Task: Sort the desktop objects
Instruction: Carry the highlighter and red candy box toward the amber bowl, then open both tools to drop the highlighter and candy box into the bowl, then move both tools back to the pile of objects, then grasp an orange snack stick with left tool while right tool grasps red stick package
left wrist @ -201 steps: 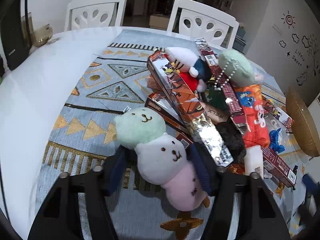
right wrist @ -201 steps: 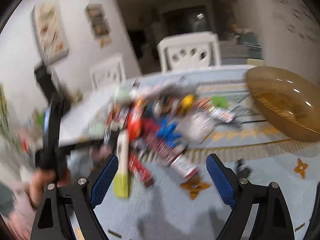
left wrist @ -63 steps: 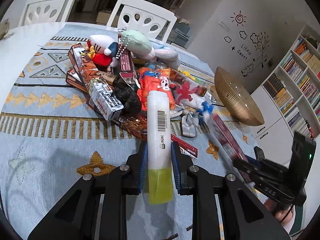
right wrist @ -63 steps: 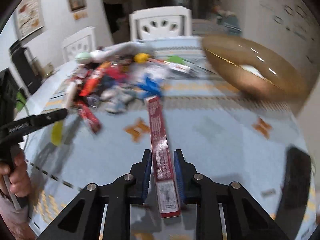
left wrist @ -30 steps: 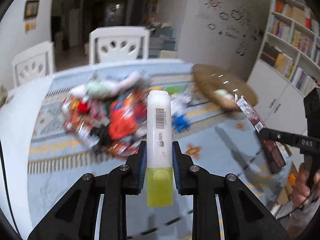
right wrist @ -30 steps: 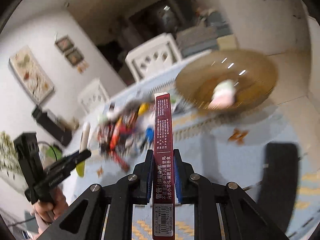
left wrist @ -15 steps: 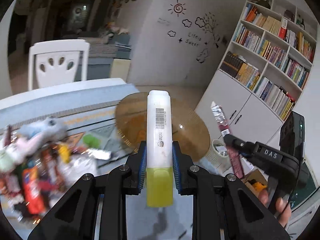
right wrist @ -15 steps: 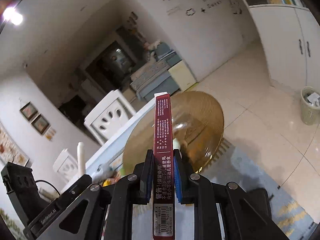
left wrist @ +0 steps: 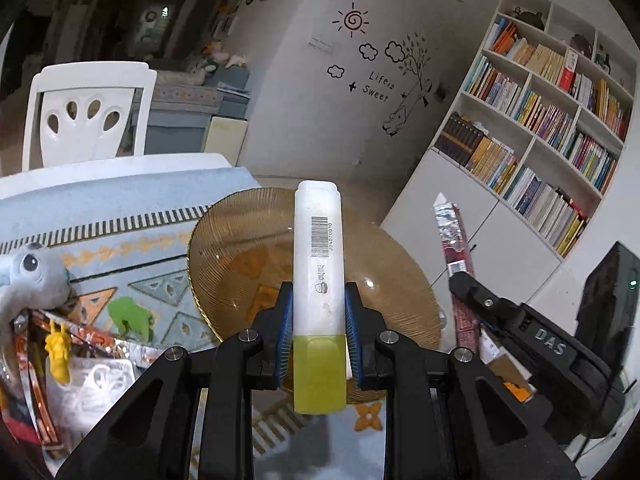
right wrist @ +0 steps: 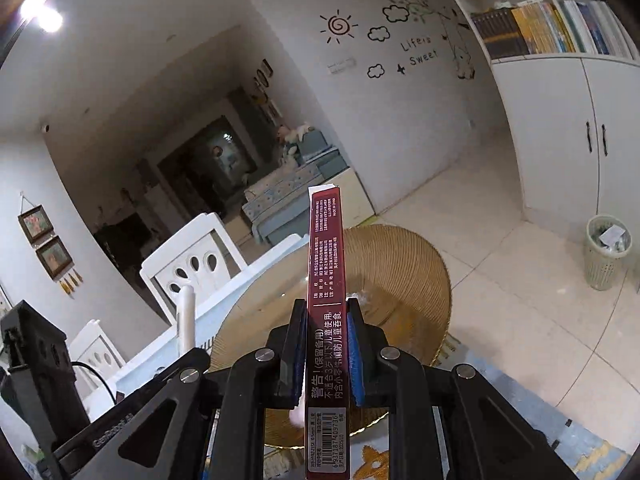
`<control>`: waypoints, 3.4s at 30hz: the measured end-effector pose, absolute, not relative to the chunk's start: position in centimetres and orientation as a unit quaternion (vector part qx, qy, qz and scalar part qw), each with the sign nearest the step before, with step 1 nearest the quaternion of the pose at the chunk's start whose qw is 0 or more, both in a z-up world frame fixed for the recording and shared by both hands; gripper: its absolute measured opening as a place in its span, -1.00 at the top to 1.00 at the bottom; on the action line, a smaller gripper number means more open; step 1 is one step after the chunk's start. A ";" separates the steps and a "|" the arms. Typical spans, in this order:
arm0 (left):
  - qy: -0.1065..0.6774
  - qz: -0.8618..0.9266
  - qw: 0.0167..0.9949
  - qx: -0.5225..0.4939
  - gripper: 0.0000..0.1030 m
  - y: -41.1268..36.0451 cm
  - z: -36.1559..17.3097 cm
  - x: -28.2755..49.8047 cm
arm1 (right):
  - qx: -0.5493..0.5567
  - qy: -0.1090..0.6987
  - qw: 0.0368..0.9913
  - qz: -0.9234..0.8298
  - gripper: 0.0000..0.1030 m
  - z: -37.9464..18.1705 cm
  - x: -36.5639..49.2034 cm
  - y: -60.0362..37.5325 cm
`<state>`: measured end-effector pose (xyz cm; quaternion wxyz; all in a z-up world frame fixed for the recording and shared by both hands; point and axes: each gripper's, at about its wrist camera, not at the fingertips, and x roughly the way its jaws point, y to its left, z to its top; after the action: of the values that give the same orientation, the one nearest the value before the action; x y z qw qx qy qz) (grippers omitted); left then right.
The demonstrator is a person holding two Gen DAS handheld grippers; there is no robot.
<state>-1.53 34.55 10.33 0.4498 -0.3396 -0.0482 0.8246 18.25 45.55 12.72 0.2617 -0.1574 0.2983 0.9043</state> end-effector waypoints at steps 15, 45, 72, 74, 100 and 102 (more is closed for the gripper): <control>-0.064 0.836 0.447 -0.313 0.23 34.3 9.5 -1.8 | -0.173 0.326 0.237 0.899 0.36 10.7 17.1 47.1; -0.101 0.861 0.395 -0.304 -0.03 26.0 13.3 0.7 | -0.128 0.231 0.210 0.941 0.31 12.2 18.2 43.1; -0.189 0.884 0.174 -0.390 -0.20 0.5 5.0 -1.3 | -0.451 0.073 -0.102 0.883 0.09 2.3 5.9 19.5; -0.196 0.881 0.167 -0.396 -0.20 0.4 4.5 -1.3 | -0.461 0.048 -0.101 0.880 0.09 1.5 5.4 18.7; -0.160 0.881 0.081 -0.438 -0.20 2.3 2.0 -4.3 | -0.452 0.005 -0.129 0.883 0.51 -0.3 8.1 18.8; -0.134 0.882 0.070 -0.446 -0.20 3.1 1.5 -4.6 | -0.450 0.008 -0.133 0.883 0.51 -0.4 7.8 19.1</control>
<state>-4.64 3.13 1.55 0.0700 -0.4458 -0.1340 0.8823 7.81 19.12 -0.39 -0.1333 -0.4504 0.0084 0.8828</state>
